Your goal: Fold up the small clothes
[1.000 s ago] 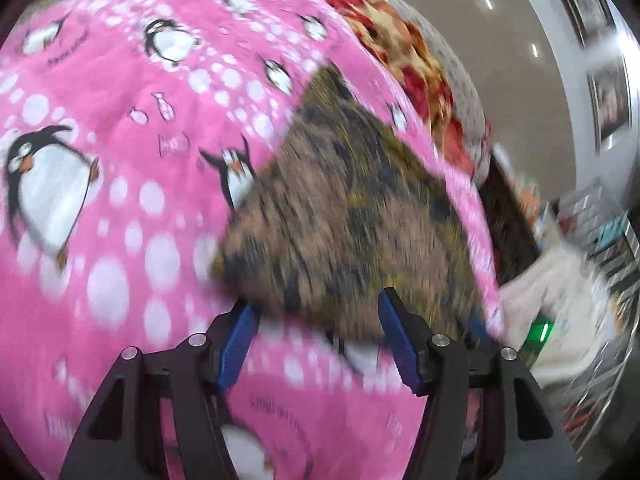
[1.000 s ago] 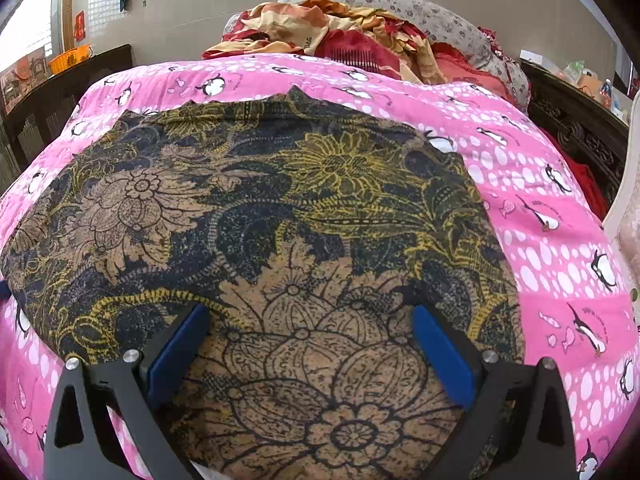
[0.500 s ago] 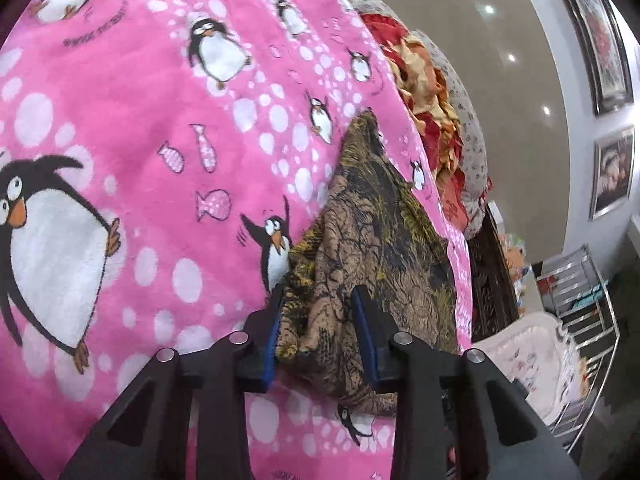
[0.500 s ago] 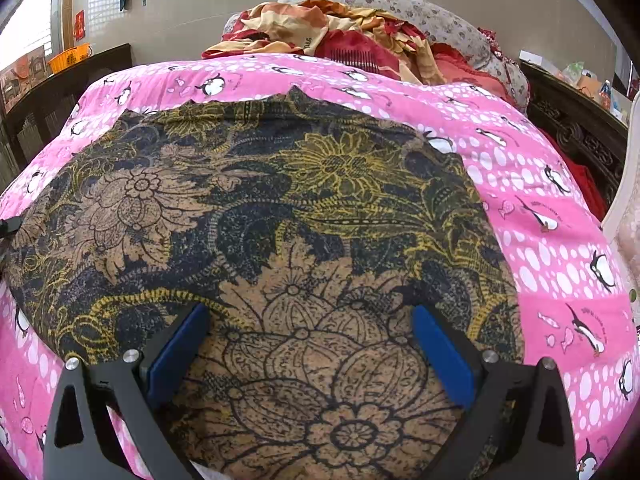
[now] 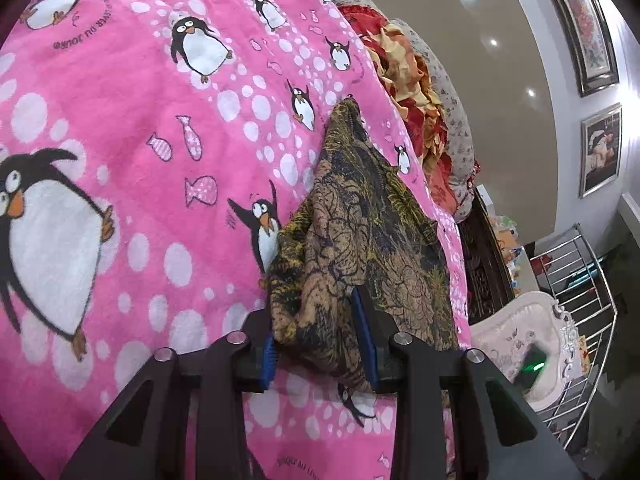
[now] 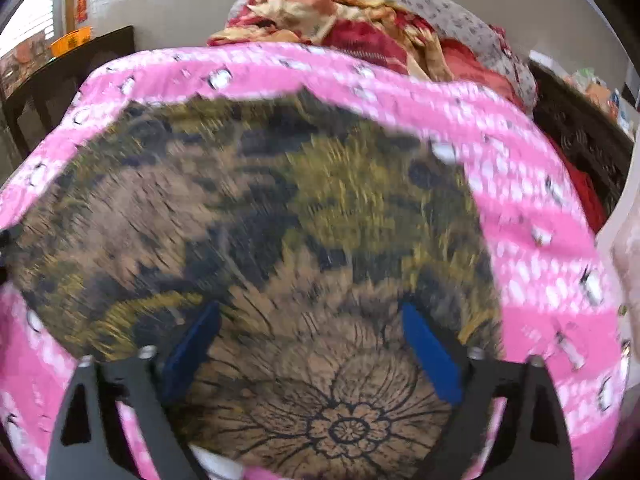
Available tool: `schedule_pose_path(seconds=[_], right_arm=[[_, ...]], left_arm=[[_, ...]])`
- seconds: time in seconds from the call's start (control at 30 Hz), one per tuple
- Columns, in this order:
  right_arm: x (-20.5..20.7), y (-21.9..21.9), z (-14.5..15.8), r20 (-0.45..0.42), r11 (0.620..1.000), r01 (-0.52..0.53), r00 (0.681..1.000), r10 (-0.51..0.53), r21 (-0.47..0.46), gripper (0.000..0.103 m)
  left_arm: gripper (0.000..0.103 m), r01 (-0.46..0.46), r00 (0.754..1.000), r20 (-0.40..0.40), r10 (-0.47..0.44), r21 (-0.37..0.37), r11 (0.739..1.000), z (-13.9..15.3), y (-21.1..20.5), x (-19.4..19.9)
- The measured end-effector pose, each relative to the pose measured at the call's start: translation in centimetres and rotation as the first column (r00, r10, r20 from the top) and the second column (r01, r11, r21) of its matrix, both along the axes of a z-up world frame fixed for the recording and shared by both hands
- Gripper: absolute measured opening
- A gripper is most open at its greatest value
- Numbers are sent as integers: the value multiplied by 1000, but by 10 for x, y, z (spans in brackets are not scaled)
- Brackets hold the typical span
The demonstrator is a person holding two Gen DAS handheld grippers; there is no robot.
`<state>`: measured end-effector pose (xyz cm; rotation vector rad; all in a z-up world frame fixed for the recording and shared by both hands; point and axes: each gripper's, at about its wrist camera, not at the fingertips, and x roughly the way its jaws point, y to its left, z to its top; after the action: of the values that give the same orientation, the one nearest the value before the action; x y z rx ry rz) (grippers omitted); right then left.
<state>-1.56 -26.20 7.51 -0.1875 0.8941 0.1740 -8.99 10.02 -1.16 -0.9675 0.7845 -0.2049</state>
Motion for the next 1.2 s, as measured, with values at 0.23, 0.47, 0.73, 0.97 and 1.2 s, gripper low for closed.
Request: schedule_pose_path(seconds=[0.23, 0.47, 0.73, 0.97, 1.2], right_arm=[[46, 58, 68, 50, 979, -176, 984, 172, 105, 92], [144, 140, 63, -139, 850, -283, 916, 377, 445, 81], [200, 219, 41, -343, 881, -293, 838, 424, 372, 81], [220, 252, 38, -405, 942, -326, 853, 329, 80, 72], [215, 234, 43, -425, 933, -335, 831, 359, 132, 10]], left_arm=[[0, -1, 998, 59, -19, 317, 948, 34, -25, -1], [0, -4, 919, 291, -267, 683, 730, 101, -98, -10], [0, 41, 858, 331, -392, 717, 696, 124, -127, 1], [0, 72, 847, 337, -412, 694, 717, 125, -129, 2], [0, 95, 831, 341, -440, 692, 716, 131, -140, -3]])
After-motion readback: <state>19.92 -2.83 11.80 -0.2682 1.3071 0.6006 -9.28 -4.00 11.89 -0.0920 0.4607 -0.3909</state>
